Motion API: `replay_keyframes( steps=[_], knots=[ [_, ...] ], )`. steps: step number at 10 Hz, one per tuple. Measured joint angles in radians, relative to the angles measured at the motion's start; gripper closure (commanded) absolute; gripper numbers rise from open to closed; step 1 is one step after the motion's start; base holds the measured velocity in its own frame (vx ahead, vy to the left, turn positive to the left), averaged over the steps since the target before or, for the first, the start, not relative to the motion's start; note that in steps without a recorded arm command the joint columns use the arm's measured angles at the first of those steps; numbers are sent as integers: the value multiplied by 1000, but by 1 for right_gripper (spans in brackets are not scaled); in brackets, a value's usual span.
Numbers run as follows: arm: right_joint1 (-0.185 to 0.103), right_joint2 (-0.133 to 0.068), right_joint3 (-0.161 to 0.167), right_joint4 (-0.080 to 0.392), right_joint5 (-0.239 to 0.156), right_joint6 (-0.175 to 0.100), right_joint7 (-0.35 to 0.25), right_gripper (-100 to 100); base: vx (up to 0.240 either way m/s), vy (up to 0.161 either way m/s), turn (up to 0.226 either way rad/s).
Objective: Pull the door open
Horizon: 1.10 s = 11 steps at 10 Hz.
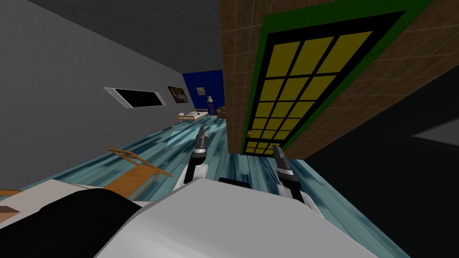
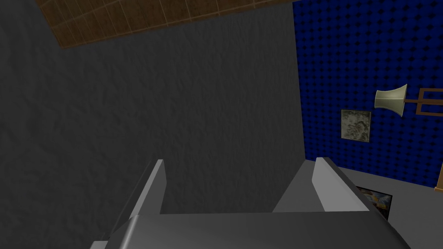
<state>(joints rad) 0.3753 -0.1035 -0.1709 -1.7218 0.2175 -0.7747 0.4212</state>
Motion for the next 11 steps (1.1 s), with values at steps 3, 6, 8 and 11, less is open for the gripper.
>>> replay_keyframes(
  steps=[3, 6, 8, 11],
  knots=[
    [-10, 1, -6, 70, 22, -16, 64, -100, 101, 29, 4],
    [-19, -1, -16, 139, 41, -33, 125, -100, 99, 13, 5],
    [-35, -4, -24, 191, 53, -41, 165, -100, 102, 24, 5],
    [-41, -5, -33, 258, 72, -59, 225, -100, 100, 22, 4]
  ],
)
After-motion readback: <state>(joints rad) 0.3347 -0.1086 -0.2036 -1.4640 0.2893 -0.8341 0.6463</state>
